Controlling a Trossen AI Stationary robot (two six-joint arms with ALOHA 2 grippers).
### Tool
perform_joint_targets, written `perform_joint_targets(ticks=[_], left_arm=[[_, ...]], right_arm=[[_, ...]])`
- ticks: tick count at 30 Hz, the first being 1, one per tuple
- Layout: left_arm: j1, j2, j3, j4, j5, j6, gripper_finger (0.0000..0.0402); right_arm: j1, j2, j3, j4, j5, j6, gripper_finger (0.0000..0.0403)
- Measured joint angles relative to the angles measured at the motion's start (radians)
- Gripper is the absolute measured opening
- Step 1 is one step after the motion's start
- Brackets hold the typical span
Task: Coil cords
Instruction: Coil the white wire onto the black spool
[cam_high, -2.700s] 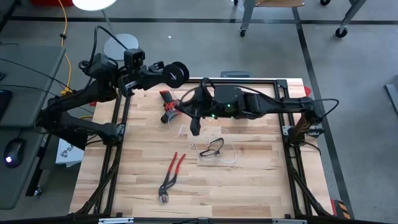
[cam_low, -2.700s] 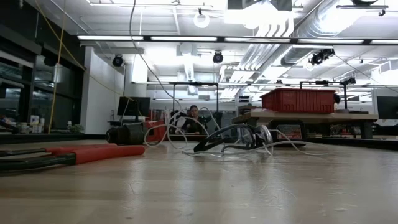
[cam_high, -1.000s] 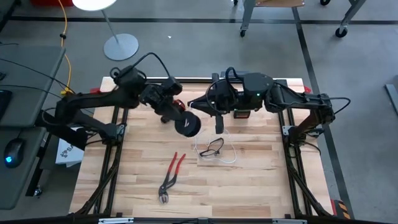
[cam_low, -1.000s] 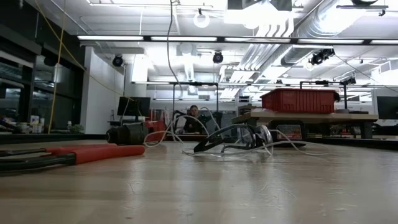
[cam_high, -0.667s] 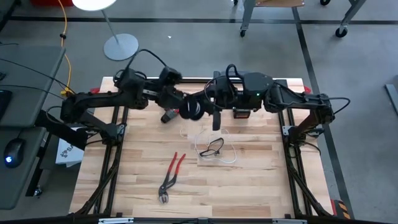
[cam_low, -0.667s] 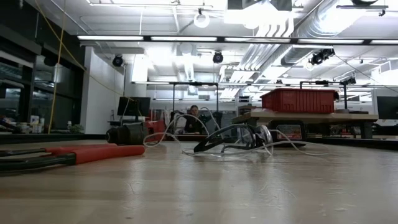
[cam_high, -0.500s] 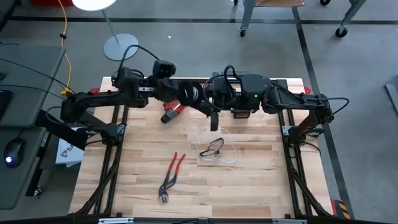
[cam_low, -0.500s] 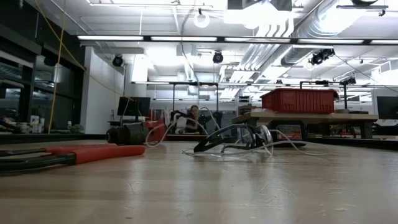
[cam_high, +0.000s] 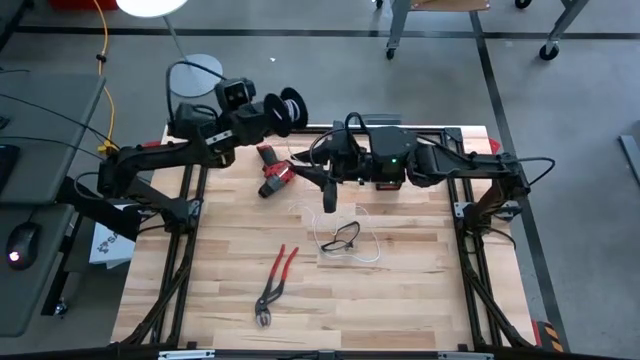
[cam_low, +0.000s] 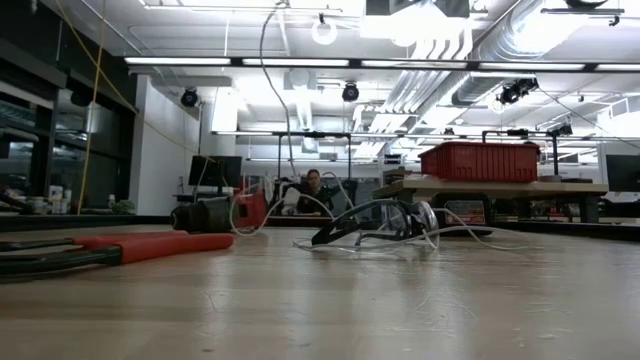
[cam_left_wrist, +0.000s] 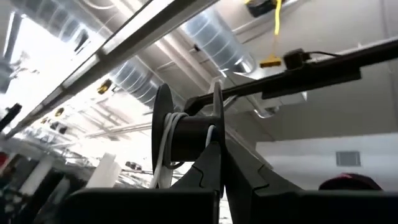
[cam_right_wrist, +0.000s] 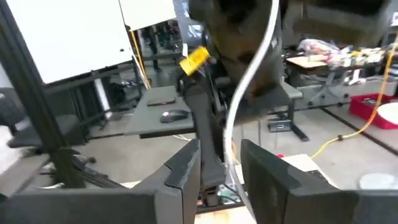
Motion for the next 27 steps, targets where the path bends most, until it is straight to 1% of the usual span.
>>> perform_joint_targets(ticks=[4, 6, 16, 23, 27], left_arm=[[0.011, -0.003, 0.048, -0.027, 0.059, 0.009, 0.0], [0.013, -0.003, 0.058, -0.032, 0.069, 0.008, 0.0], [0.012, -0.002, 0.065, -0.063, 0.053, 0.042, 0.0], [0.012, -0.002, 0.065, -0.07, 0.049, 0.044, 0.0], [0.012, -0.002, 0.065, -0.074, 0.05, 0.043, 0.0]], right_arm=[[0.007, -0.002, 0.0, 0.014, 0.083, -0.063, 0.0107], [0.011, -0.002, 0.0, 0.023, 0.125, -0.087, 0.0107], [0.012, -0.002, 0.0, 0.018, 0.113, -0.114, 0.0107], [0.005, 0.018, 0.0, 0.018, 0.182, -0.168, 0.0107], [0.008, 0.018, 0.0, 0.026, 0.143, -0.169, 0.0107]])
